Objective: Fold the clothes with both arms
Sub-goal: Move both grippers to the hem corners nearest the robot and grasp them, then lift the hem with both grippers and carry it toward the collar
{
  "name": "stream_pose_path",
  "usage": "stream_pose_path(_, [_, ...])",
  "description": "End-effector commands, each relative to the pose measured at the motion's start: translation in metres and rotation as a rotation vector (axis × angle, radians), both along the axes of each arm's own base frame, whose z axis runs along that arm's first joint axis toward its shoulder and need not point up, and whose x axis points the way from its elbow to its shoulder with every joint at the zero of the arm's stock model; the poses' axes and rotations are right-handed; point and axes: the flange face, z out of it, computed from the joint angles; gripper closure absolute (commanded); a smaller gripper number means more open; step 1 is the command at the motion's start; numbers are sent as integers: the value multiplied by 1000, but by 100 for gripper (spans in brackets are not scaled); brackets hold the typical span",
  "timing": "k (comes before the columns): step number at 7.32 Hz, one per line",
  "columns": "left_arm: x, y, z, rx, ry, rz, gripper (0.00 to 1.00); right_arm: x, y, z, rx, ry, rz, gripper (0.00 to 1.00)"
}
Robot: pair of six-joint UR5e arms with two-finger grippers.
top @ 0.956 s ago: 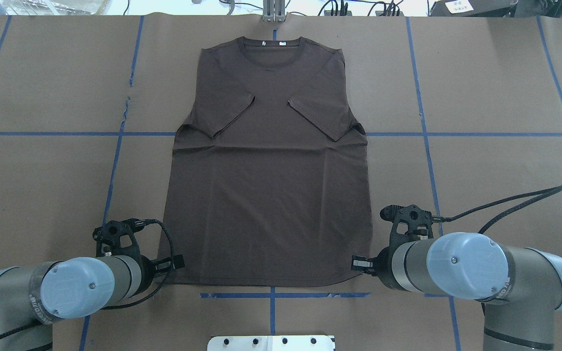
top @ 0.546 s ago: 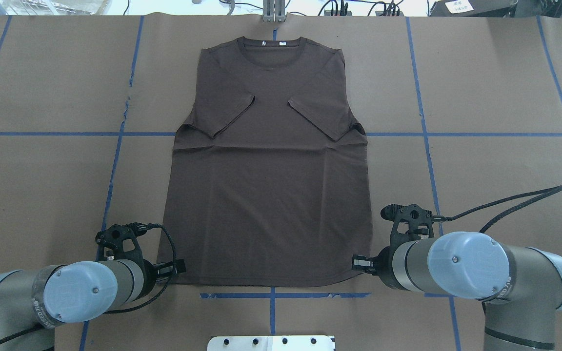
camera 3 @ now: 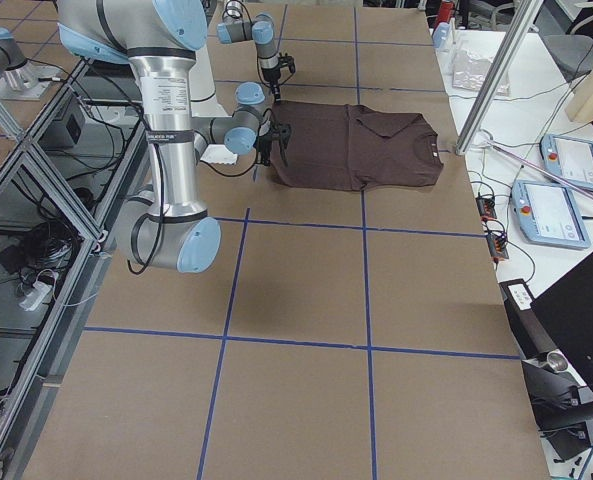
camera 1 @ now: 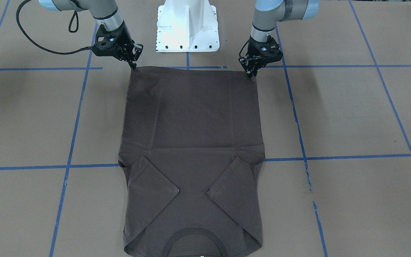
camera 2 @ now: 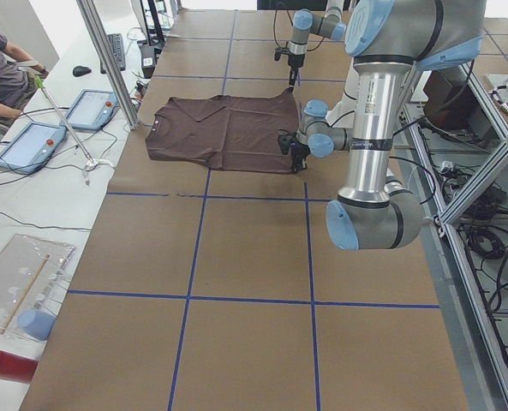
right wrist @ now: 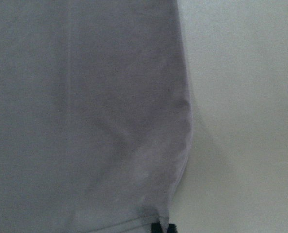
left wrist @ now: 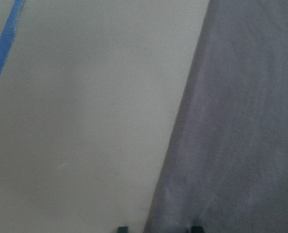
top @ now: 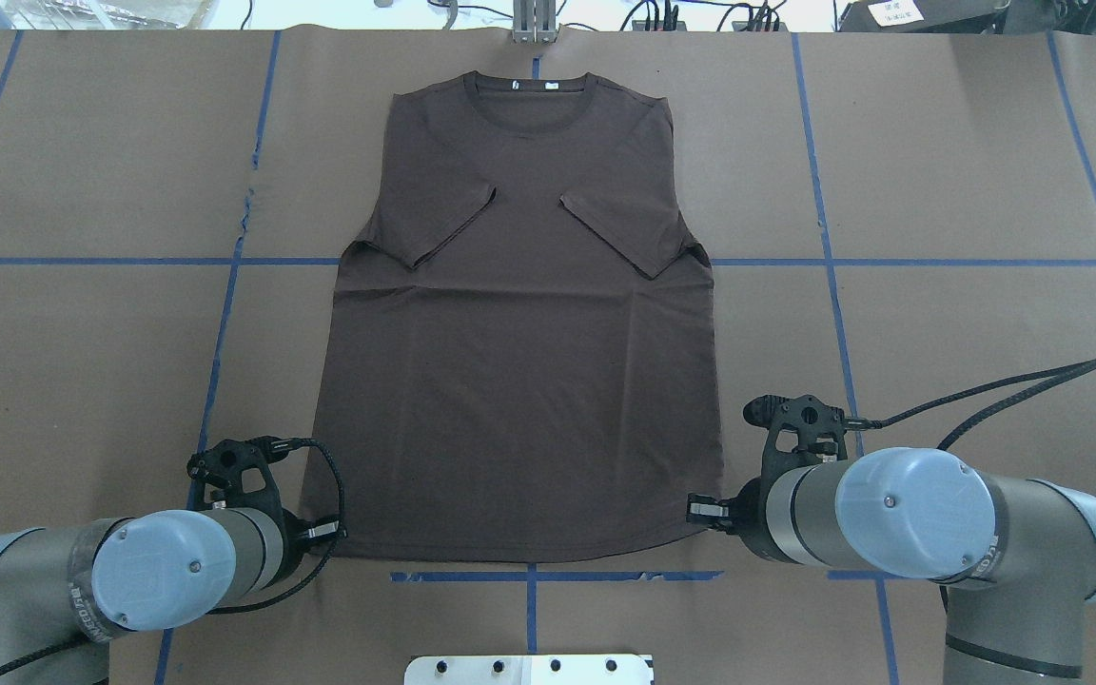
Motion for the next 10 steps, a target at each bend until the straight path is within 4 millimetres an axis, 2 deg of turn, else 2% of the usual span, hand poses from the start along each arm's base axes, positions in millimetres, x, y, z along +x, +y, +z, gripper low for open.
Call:
stream_pose_path(1, [0, 0, -4, 0, 1, 1, 100, 2, -2, 1, -6, 2, 0, 100])
stream_pose_path(2, [-6, 0, -13, 4, 19, 0, 100, 4, -4, 1, -8, 1, -3, 100])
stream_pose_path(3, [-19, 4, -31, 4, 18, 2, 100, 16, -10, -1, -11, -13, -41, 100])
stream_pose_path(4, [-41, 10, -56, 6, 14, 10, 100, 32, -6, -5, -27, -31, -68, 100])
stream_pose_path(5, [-55, 30, -80, 0, 27, 58, 100, 46, 2, -8, -29, -42, -89, 100])
stream_pose_path(6, [-59, 57, -107, -3, 69, 120, 100, 62, 20, -12, -34, -53, -130, 100])
stream_pose_path(7, [-62, 79, -123, 0, 100, 169, 100, 76, 42, -23, -29, -78, -174, 100])
stream_pose_path(8, [-61, 94, -127, -1, 111, 203, 100, 92, 65, -28, -38, -89, -230, 100])
stream_pose_path(9, [-62, 93, -127, -1, 112, 201, 100, 92, 71, -28, -41, -88, -249, 100])
stream_pose_path(10, [-63, 89, -127, 0, 111, 192, 100, 91, 68, -28, -38, -88, -241, 100])
